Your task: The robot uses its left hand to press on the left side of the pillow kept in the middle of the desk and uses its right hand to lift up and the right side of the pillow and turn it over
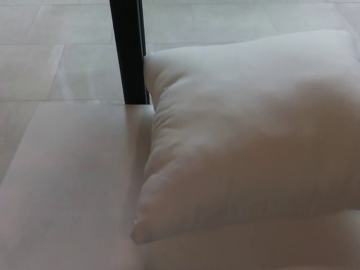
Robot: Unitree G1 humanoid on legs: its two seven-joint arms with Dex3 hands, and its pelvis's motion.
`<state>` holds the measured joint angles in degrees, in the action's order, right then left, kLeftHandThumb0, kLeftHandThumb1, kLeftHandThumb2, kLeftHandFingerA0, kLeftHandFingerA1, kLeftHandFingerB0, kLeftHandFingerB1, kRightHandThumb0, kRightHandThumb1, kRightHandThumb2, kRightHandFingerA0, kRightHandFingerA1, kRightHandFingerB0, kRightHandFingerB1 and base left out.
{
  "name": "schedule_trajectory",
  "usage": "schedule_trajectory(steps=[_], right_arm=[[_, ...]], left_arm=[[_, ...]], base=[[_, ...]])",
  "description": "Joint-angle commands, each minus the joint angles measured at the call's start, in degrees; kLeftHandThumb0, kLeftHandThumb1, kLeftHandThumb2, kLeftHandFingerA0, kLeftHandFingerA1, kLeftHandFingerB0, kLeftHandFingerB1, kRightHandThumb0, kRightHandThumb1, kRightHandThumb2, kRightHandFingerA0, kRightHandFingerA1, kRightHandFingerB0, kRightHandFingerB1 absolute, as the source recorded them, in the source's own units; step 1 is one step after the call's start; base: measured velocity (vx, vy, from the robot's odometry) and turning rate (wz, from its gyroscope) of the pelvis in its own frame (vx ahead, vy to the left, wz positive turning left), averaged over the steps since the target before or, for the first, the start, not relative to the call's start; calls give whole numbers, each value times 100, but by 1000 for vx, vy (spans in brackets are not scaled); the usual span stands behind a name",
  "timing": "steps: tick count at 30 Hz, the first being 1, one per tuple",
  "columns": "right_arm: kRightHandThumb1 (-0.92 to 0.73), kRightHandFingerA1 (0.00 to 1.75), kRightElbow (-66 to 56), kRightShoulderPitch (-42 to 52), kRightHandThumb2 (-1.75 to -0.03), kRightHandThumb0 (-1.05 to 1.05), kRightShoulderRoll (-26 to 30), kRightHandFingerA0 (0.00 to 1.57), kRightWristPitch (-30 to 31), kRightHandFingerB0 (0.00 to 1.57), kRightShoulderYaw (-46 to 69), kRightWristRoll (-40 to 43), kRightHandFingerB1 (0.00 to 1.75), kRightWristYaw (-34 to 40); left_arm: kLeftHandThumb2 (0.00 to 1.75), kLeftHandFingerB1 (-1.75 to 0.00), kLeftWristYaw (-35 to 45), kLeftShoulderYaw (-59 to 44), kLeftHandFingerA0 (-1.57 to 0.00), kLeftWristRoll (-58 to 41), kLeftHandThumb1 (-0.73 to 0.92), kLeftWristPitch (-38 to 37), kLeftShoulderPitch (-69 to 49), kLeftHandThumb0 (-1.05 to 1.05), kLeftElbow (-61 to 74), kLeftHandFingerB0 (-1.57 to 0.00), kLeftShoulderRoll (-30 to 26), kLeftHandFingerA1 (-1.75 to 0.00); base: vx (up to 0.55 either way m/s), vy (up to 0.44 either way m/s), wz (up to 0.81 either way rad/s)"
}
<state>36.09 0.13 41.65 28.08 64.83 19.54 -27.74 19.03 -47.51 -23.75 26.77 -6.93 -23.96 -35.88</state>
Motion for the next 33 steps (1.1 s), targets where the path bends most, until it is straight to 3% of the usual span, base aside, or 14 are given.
schedule_trajectory(steps=[1,3,4,6,7,8,10,11,14,18,20,21,27,33], right_arm=[[-84,163,1549,238,-73,-105,-20,79,-1274,0,1121,495,19,2047],[-71,146,1774,253,-108,-105,-49,100,-1348,0,1140,464,43,2309],[-86,135,1882,351,-64,-86,-239,19,-1597,0,1120,417,28,2420],[-86,135,2018,433,-64,-86,-396,19,-1850,0,1139,443,28,2422],[-66,124,2182,397,-109,-85,-465,70,-1996,0,1144,440,44,2656],[-74,175,2299,489,-74,-87,-512,81,-1965,0,886,175,51,2902],[-80,175,2432,654,-65,-85,-498,85,-2004,0,771,88,49,2941],[-74,155,2493,795,-63,-86,-483,73,-2218,0,807,128,67,2826],[-62,128,2698,874,-60,-85,-486,41,-2532,0,831,296,86,2484],[-33,142,2727,1210,-76,-74,-567,141,-2809,15,136,-282,81,2546],[-31,139,2764,1530,-74,-70,-527,145,-2976,19,-877,-1176,81,2666],[-30,139,2759,1610,-72,-67,-517,141,-2985,20,-1167,-1379,81,2720],[-32,129,2731,1909,-73,-65,-489,119,-3368,31,-2235,-1795,75,2640],[-45,101,2653,1899,-54,-68,-484,107,-3877,45,-2682,-1779,78,2826]], left_arm=[[60,-168,-60,-585,-64,-112,-20,-1060,-804,-29,-999,-85,501,-150],[59,-171,-84,-562,-68,-127,-21,-1133,-855,-22,-1109,-87,654,-150],[4,-175,-133,-584,-60,-176,-71,-1240,-906,105,-1300,-50,879,-171],[4,-175,-191,-584,-60,-195,-71,-1328,-988,105,-1371,-50,1102,-171],[58,-175,-192,-556,-81,-176,-24,-1446,-1020,-22,-1539,-70,1210,-151],[28,-175,-372,-546,-119,-147,-68,-1493,-1044,105,-1746,-69,1387,-139],[31,-175,-447,-156,-130,216,-73,-1474,-1281,105,-1600,-49,1505,-122],[55,-175,-628,214,-157,600,-23,-1295,-1401,-16,-1652,-52,1400,-127],[55,-175,-550,321,-132,693,-22,-1437,-1684,-20,-1511,-78,1359,-145],[58,-175,-790,706,-56,1113,-22,-1709,-1901,-22,-1542,-61,1190,-155],[54,-162,-930,1355,-147,1696,-13,-1667,-1984,-26,-1668,-70,936,-100],[58,-154,-1012,1569,-124,1859,-3,-1591,-1984,-72,-1731,-67,842,-114],[47,-126,-849,1999,-82,1890,-9,-1517,-2101,-27,-1737,-81,593,-126],[66,-101,-1056,2288,-138,2003,-22,-1782,-2068,-14,-1885,-100,518,-115]], base=[[0,0,0],[0,0,0],[0,0,0],[0,0,0],[0,0,0],[0,0,0],[0,0,0],[0,0,0],[0,0,0],[0,0,0],[0,0,0],[0,0,0],[0,0,0],[0,0,0]])
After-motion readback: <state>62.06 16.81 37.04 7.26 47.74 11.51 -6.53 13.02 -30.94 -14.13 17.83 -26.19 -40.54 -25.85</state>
